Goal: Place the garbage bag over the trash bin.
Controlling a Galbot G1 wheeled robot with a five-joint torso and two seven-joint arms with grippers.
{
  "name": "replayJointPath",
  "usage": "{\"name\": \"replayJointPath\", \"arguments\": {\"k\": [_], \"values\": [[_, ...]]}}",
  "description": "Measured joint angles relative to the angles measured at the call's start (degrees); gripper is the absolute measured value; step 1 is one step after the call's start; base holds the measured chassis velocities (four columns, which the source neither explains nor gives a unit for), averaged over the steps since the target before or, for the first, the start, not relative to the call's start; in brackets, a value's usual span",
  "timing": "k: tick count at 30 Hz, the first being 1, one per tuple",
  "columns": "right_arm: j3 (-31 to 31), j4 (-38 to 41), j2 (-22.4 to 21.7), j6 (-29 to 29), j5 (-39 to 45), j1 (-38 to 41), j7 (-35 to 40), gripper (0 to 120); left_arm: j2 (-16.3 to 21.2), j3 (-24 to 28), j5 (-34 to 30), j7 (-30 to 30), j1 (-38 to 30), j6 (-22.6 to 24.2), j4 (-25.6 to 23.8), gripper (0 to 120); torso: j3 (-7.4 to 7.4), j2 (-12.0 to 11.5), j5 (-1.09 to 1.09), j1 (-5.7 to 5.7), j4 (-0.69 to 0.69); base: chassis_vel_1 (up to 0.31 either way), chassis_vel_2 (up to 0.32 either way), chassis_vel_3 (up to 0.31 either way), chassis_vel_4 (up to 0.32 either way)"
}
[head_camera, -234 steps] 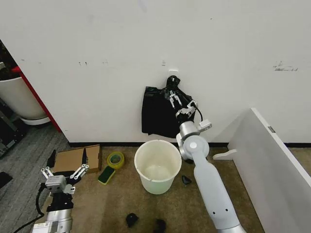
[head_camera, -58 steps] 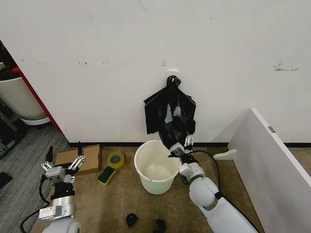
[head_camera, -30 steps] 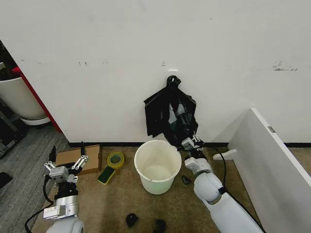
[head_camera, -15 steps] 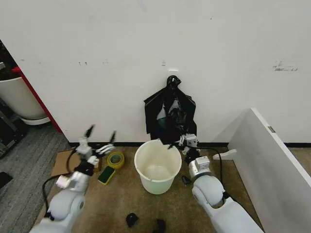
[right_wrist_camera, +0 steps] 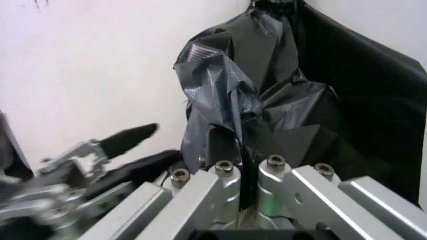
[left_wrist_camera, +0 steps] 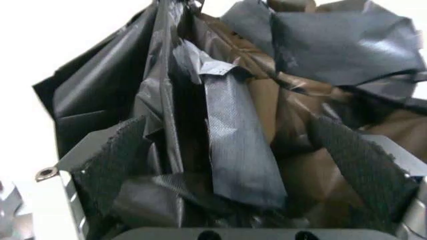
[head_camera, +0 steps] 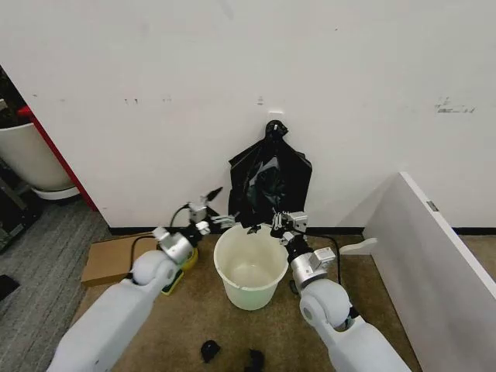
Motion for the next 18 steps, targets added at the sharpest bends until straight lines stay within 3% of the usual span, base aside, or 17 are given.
{"name": "replayJointPath", "arguments": {"k": [8,11,18], "values": [[0.16,0.72,0.52,0.05,-2.75,-1.23,-0.48,0,-3.89,1.28,6.04,-0.25,-2.1,0.03,3.97,100,0.0,0.0,0.0,-0.01,-0.01,0.0,0.0,0.0,0.0],[0.07,1.07,0.58,0.05,-3.02,-1.46,-0.54,0,-4.3,1.28,7.86,-0.29,-2.07,-0.02,4.4,94,-0.01,0.0,0.0,-0.01,0.0,0.0,0.0,0.0,0.0],[-0.69,1.81,0.67,0.02,-3.47,-1.82,-0.85,0,-5.08,0.48,10.06,-0.14,-1.58,-0.27,4.73,64,-0.01,0.0,-0.01,-0.01,0.0,0.0,0.0,0.0,0.0]]}}
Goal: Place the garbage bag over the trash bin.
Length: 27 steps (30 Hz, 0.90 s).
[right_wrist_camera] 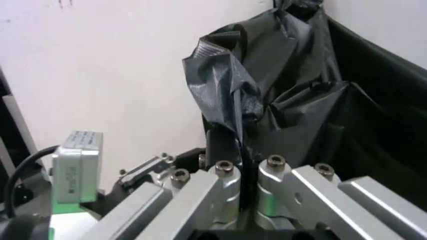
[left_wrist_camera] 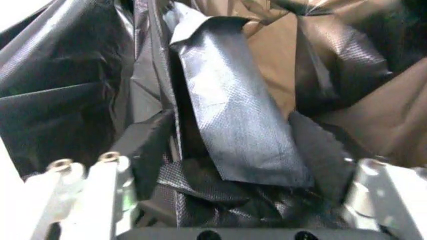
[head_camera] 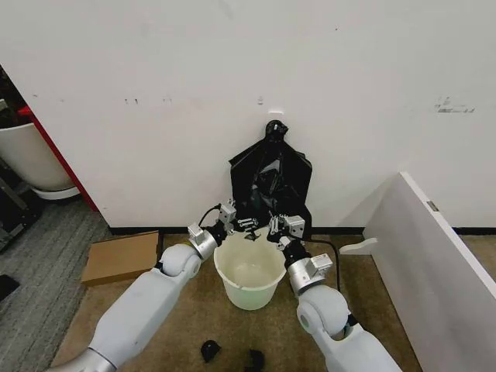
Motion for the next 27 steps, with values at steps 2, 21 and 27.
{"name": "replayJointPath", "arguments": {"k": [2,21,27], "values": [[-0.1,0.06,0.0,-0.01,-0.05,-0.03,-0.1,0,-0.16,-0.19,0.22,-0.06,0.08,-0.09,0.0,61,0.0,0.0,0.0,0.0,0.0,0.0,0.0,0.0,0.0],[0.41,-0.75,-0.96,0.99,-0.36,-0.11,-0.41,0,-0.34,-5.18,3.0,-0.51,4.76,-1.58,-3.35,0,0.0,0.0,-0.01,0.0,0.0,0.0,0.0,0.0,0.0],[-0.02,0.34,-2.02,1.73,1.18,-1.61,3.28,0,-0.43,-11.83,2.77,-4.21,8.08,-2.03,-6.32,0,0.0,0.0,-0.01,0.0,0.0,0.0,0.0,0.0,0.0]]}}
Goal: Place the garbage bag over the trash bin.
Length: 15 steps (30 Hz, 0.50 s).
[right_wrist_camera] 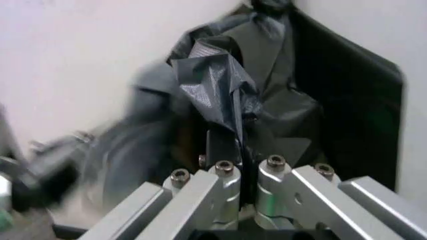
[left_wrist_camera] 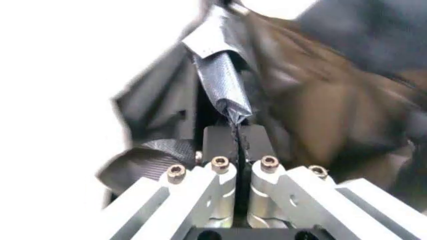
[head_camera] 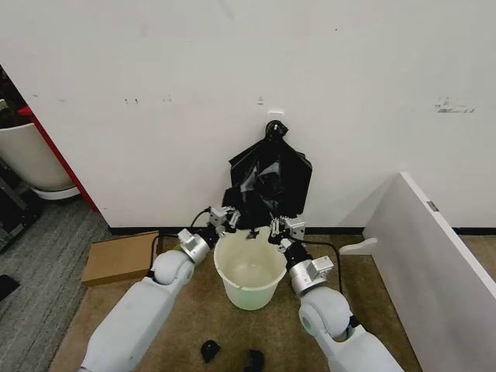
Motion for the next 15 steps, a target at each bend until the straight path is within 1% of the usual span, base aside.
{"name": "replayJointPath", "arguments": {"k": [2,3,5,8,10,11,15], "values": [[-1.77,1.33,-1.01,0.15,0.6,-1.55,4.99,0,0.05,-3.32,-0.38,-2.39,2.11,0.0,-2.68,0,0.0,0.0,0.0,0.0,-0.01,0.0,0.0,0.0,0.0],[-1.77,1.33,-1.01,0.15,0.6,-1.55,4.99,0,0.05,-3.32,-0.38,-2.39,2.11,0.0,-2.68,0,0.0,0.0,0.0,0.0,-0.01,0.0,0.0,0.0,0.0],[-3.87,3.06,-2.15,-0.35,0.93,-3.66,10.13,0,0.5,-5.83,-1.07,-4.08,4.73,0.0,-5.73,0,0.0,0.0,0.01,0.0,-0.01,0.0,0.0,0.0,0.0],[-6.74,5.9,-3.35,-1.41,0.87,-6.84,14.69,0,1.5,-7.87,-2.19,-5.08,10.01,-0.18,-11.59,0,-0.01,0.0,0.01,0.0,0.0,0.0,0.0,0.0,0.0],[-8.14,7.45,-3.76,-1.62,0.39,-8.41,15.83,0,1.88,-8.26,-2.22,-5.1,13.54,-0.64,-14.63,0,-0.01,0.0,0.0,0.0,-0.01,0.0,0.0,0.0,0.0],[-8.14,7.45,-3.76,-1.62,0.39,-8.41,15.83,0,1.88,-8.26,-2.22,-5.1,13.54,-0.64,-14.63,0,-0.01,0.0,0.0,0.0,-0.01,0.0,0.0,0.0,0.0],[-11.05,11.25,-4.38,-1.74,-1.09,-10.97,16.32,0,2.03,-8.57,-1.41,-4.6,20.48,-1.7,-20.85,0,-0.01,0.0,0.0,0.0,0.0,0.0,0.0,0.0,0.0]]}}
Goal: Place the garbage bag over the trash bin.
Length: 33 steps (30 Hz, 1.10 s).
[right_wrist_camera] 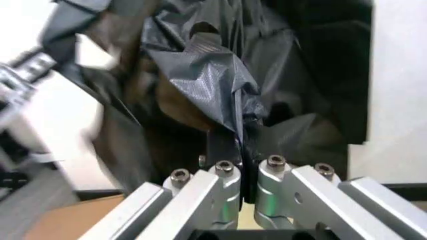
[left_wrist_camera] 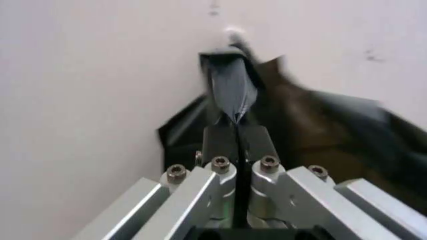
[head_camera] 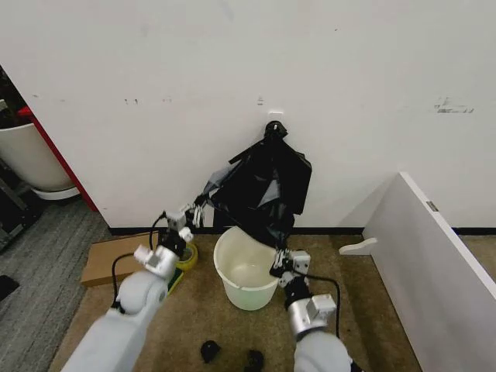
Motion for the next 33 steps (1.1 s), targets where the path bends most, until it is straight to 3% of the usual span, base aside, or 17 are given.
{"name": "replayJointPath", "arguments": {"k": [7,13,18,22,33], "values": [[-0.98,4.57,-1.68,4.44,-4.66,-3.52,-4.33,0,-0.66,-0.76,2.6,1.47,6.57,-3.22,-7.3,0,0.0,0.0,0.02,0.0,-0.01,0.0,0.0,0.0,0.0],[1.57,5.2,-1.46,7.89,-5.04,-3.49,-10.77,0,-1.92,-0.99,-0.78,4.4,7.16,-3.48,-8.82,0,0.01,0.0,0.01,0.0,-0.01,0.0,0.0,0.0,0.0],[3.21,4.3,0.31,8.22,-2.43,-2.12,-12.81,0,-3.7,-0.3,-6.63,9.03,5.69,-3.26,-6.83,0,0.02,0.0,0.01,0.0,-0.01,0.0,0.0,0.0,0.0],[4.4,2.26,2.69,8.27,-1.12,-0.96,-13.39,0,-5.3,0.93,-11.59,12.31,3.47,-1.81,-2.42,0,0.02,0.0,0.01,0.01,-0.01,0.0,0.0,0.0,0.0],[9.27,2.1,3.55,4.22,0.65,-0.11,-8.43,0,-5.5,2.78,-15.61,13.58,-1.64,0.77,3.34,0,0.02,0.0,0.01,0.01,-0.01,0.0,0.0,0.0,0.0]]}}
